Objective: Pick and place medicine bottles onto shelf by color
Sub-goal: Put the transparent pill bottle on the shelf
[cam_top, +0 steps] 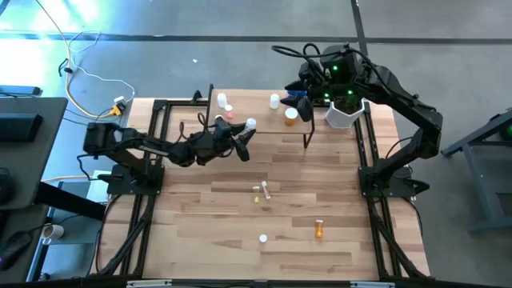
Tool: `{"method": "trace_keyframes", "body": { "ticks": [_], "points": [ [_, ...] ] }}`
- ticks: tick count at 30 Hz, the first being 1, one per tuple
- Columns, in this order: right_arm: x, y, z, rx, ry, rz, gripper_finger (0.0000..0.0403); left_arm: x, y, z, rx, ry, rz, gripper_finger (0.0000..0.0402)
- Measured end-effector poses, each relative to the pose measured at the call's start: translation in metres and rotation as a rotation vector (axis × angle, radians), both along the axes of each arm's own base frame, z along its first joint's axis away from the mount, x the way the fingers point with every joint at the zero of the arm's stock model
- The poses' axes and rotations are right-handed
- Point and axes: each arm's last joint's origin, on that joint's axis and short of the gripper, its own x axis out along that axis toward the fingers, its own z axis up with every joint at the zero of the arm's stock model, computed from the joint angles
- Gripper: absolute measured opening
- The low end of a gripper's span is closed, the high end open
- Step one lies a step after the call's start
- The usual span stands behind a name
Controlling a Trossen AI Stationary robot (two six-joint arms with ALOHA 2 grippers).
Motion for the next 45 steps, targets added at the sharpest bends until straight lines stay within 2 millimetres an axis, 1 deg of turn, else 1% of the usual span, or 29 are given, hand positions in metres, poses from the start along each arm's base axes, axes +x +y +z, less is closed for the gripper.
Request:
{"method": "trace_keyframes", "body": {
  "ticks": [4,7,17,21,29,32,39,45],
  "points": [
    [0.0,0.0,0.0,0.012,-0.002,-0.006,0.0239,0.007,0.005,-0.01,0.011,-0.041,0.013,0.0158],
    [0.0,0.0,0.0,0.029,-0.006,-0.015,0.0239,0.01,0.007,-0.017,0.027,-0.055,0.062,0.0158],
    [0.0,0.0,0.0,0.054,-0.011,-0.029,0.0239,0.018,0.015,-0.048,0.11,0.024,0.232,0.0158],
    [0.0,0.0,0.0,0.054,-0.011,-0.029,0.0239,0.018,0.02,-0.054,0.118,0.018,0.259,0.0158],
    [0.0,0.0,0.0,0.054,-0.011,-0.028,0.0239,0.017,0.028,-0.062,0.183,0.115,0.304,0.0153],
    [0.0,0.0,0.0,0.054,-0.011,-0.028,0.0239,0.015,0.031,-0.061,0.185,0.116,0.324,0.0153],
    [0.0,0.0,0.0,0.051,-0.011,-0.027,0.0239,0.015,0.032,-0.062,0.192,0.128,0.327,0.0168],
    [0.0,0.0,0.0,0.053,-0.011,-0.028,0.0239,0.015,0.033,-0.062,0.179,0.125,0.329,0.0169]
  ]
}}
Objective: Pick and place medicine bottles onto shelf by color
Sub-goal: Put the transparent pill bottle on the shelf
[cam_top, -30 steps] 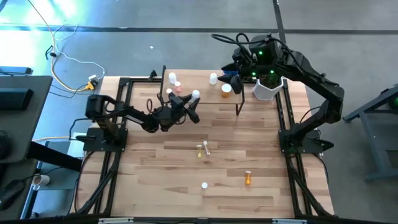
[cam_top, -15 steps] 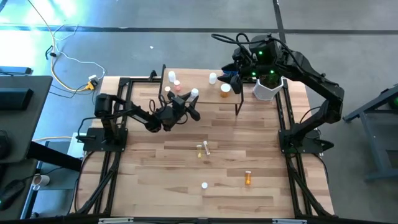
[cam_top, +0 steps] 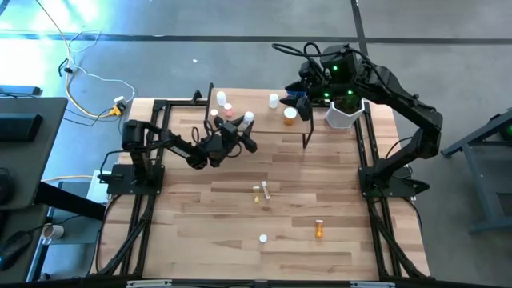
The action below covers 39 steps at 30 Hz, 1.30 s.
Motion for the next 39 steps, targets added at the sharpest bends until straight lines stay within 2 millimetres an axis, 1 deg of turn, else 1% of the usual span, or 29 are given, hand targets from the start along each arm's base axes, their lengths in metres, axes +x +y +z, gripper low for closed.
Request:
{"method": "trace_keyframes", "body": {
  "ticks": [18,23,26,29,34,39],
  "points": [
    [0.0,0.0,0.0,0.023,-0.002,-0.01,0.0239,0.0,0.0,0.0,-0.012,-0.019,-0.006,0.017],
    [-0.001,0.0,-0.002,0.029,0.014,-0.01,0.0239,0.002,-0.004,0.0,-0.009,-0.007,-0.014,0.0171],
    [-0.001,0.0,-0.002,0.03,0.017,-0.009,0.0239,0.003,-0.007,0.001,-0.02,-0.02,0.042,0.0175],
    [-0.001,0.0,-0.002,0.031,0.017,-0.009,0.0239,0.006,-0.009,0.0,-0.012,0.043,0.076,0.0179],
    [-0.001,0.0,-0.002,0.031,0.018,-0.008,0.0239,0.015,-0.013,0.001,-0.022,0.1,0.1,0.0175],
    [-0.001,0.001,-0.002,0.032,0.021,-0.007,0.0239,0.019,-0.014,0.002,-0.028,0.111,0.101,0.0171]
  ]
}}
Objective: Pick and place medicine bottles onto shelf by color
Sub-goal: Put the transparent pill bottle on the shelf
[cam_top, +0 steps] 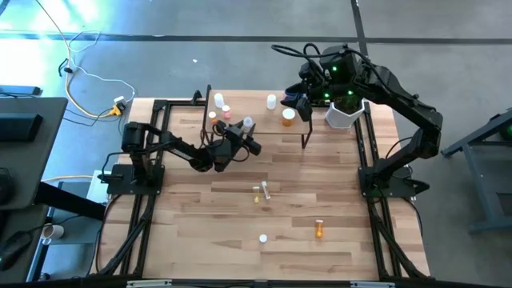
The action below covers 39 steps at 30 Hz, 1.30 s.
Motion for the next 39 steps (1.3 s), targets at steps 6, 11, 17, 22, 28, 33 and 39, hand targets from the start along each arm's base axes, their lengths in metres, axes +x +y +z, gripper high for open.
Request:
{"method": "trace_keyframes", "body": {
  "ticks": [6,11,17,22,28,33,39],
  "points": [
    [0.0,0.0,0.0,0.002,0.003,0.001,0.0239,0.0,0.001,0.0,-0.011,-0.025,-0.014,0.0192],
    [0.0,0.0,-0.001,0.005,0.009,0.002,0.0239,0.0,0.001,0.001,-0.017,-0.039,-0.016,0.0223],
    [0.0,0.0,-0.001,0.007,0.009,0.005,0.0239,0.001,-0.002,0.002,-0.025,-0.059,-0.019,0.0237],
    [0.0,0.0,-0.001,0.007,0.01,0.005,0.0239,-0.001,-0.002,0.008,-0.029,-0.087,-0.017,0.0234],
    [-0.001,0.001,-0.001,0.008,0.014,0.005,0.0239,-0.003,-0.002,0.019,-0.019,-0.122,-0.014,0.0236],
    [-0.001,0.001,-0.002,0.012,0.024,0.005,0.0239,-0.006,-0.003,0.031,0.001,-0.134,-0.014,0.0237],
    [-0.002,0.001,-0.003,0.018,0.038,0.005,0.0239,-0.011,-0.004,0.049,0.02,-0.182,-0.018,0.0237]
  ]
}}
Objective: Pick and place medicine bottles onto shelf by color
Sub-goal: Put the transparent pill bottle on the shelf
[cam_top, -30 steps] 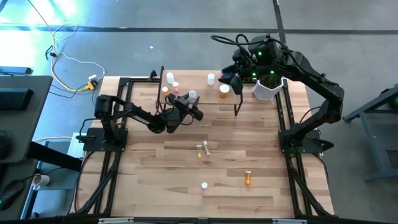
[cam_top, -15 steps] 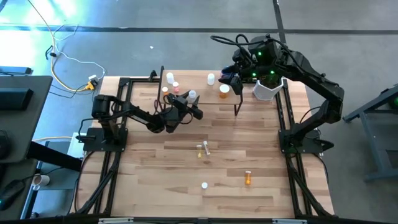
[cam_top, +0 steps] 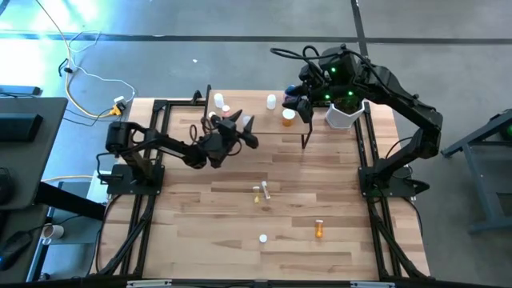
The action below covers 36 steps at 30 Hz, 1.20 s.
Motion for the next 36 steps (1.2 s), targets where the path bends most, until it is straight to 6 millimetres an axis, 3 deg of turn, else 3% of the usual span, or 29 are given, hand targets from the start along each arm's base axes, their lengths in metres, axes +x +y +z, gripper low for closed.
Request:
{"method": "trace_keyframes", "body": {
  "ticks": [8,14,20,27,36],
  "points": [
    [0.0,0.0,0.0,0.002,0.006,0.0,0.0239,-0.012,-0.007,0.037,0.051,-0.067,-0.086,0.0236],
    [0.0,0.0,0.0,-0.006,0.007,0.0,0.0239,-0.027,-0.02,0.062,0.06,0.037,-0.37,0.0236],
    [0.0,0.0,0.0,-0.049,0.016,0.028,0.0239,-0.053,-0.027,0.072,-0.057,0.178,-0.607,0.0236],
    [0.0,0.0,0.0,-0.06,0.018,0.033,0.0239,-0.068,-0.021,0.071,-0.202,0.205,-0.848,0.0236],
    [0.0,0.0,-0.001,-0.069,0.021,0.034,0.0239,-0.057,-0.007,0.042,-0.305,0.315,-0.759,0.0236]
  ]
}}
